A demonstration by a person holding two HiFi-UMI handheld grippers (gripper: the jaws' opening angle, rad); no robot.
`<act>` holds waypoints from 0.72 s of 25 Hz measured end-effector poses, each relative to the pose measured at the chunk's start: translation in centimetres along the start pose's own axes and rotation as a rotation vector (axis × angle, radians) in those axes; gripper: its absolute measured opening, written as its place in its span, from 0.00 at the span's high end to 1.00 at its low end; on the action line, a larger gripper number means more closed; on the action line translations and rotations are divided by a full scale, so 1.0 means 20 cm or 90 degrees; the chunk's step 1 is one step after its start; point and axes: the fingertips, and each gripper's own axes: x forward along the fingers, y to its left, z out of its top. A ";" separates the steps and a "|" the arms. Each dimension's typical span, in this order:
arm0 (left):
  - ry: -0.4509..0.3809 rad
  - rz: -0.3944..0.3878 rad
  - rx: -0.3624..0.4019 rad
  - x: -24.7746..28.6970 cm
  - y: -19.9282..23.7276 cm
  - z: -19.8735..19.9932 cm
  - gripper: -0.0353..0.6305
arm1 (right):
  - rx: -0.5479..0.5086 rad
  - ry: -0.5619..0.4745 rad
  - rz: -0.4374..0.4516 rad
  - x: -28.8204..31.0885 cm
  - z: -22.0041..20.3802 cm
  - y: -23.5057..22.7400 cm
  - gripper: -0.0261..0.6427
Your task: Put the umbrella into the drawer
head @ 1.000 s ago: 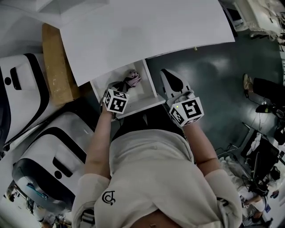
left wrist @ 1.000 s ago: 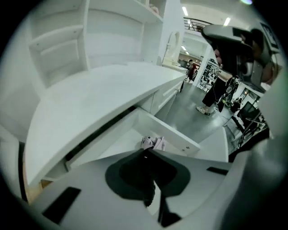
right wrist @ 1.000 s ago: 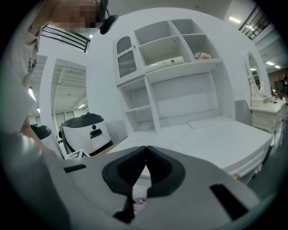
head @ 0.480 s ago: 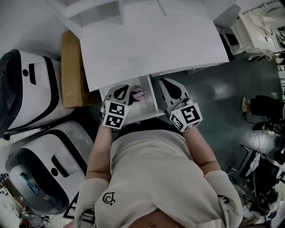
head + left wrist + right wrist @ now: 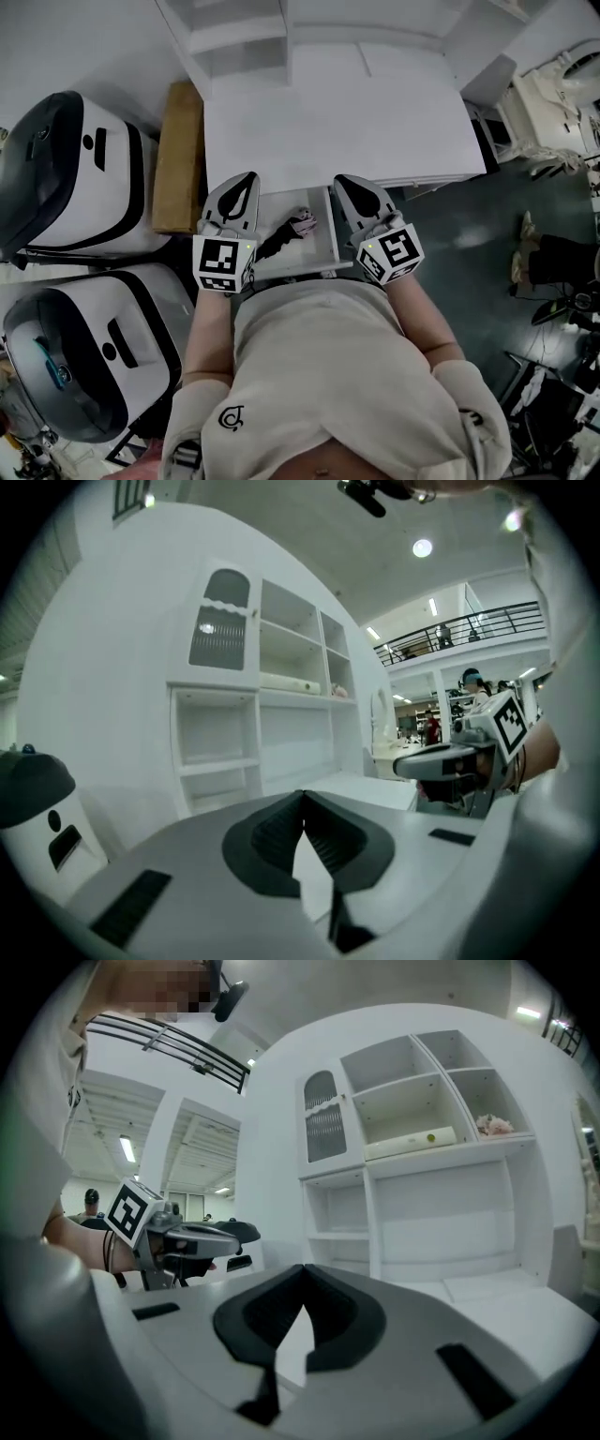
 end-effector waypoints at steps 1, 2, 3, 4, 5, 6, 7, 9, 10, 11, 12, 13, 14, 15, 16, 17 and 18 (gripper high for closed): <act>-0.019 0.010 0.001 -0.03 0.02 0.04 0.93 | -0.004 -0.002 0.006 0.01 0.01 0.00 0.95; -0.038 0.017 0.003 -0.05 0.03 0.07 0.93 | -0.011 -0.005 0.011 0.01 0.02 0.01 0.95; -0.055 0.023 0.006 -0.08 0.04 0.11 0.93 | -0.020 -0.007 0.016 0.01 0.04 0.01 0.95; -0.069 0.025 0.008 -0.10 0.04 0.14 0.93 | -0.031 -0.010 0.021 0.01 0.06 0.01 0.95; -0.082 0.025 0.007 -0.12 0.04 0.17 0.93 | -0.040 -0.012 0.024 0.01 0.08 0.01 0.95; -0.092 0.025 0.004 -0.14 0.05 0.20 0.93 | -0.045 -0.016 0.027 0.01 0.10 0.01 0.95; -0.099 0.026 -0.001 -0.15 0.05 0.22 0.93 | -0.049 -0.020 0.028 0.02 0.12 0.00 0.95; -0.108 0.025 -0.008 -0.17 0.05 0.25 0.93 | -0.053 -0.029 0.029 0.02 0.16 0.00 0.95; -0.109 0.025 -0.010 -0.17 0.05 0.26 0.93 | -0.055 -0.034 0.029 0.02 0.17 0.00 0.95; -0.109 0.025 -0.011 -0.17 0.06 0.26 0.93 | -0.058 -0.037 0.029 0.02 0.19 0.00 0.95; -0.109 0.025 -0.011 -0.17 0.06 0.26 0.93 | -0.061 -0.040 0.030 0.02 0.20 0.01 0.95; -0.107 0.025 -0.012 -0.17 0.06 0.26 0.93 | -0.063 -0.042 0.031 0.01 0.20 0.01 0.95; -0.106 0.025 -0.014 -0.17 0.06 0.26 0.93 | -0.063 -0.041 0.031 0.01 0.20 0.01 0.95; -0.105 0.025 -0.016 -0.17 0.06 0.26 0.93 | -0.064 -0.039 0.032 0.01 0.20 0.02 0.95; -0.105 0.025 -0.019 -0.17 0.06 0.26 0.93 | -0.066 -0.036 0.033 0.01 0.20 0.03 0.95; -0.104 0.026 -0.023 -0.16 0.06 0.26 0.93 | -0.069 -0.033 0.033 0.01 0.19 0.03 0.95; -0.104 0.026 -0.025 -0.16 0.06 0.27 0.93 | -0.071 -0.031 0.032 0.01 0.19 0.03 0.95</act>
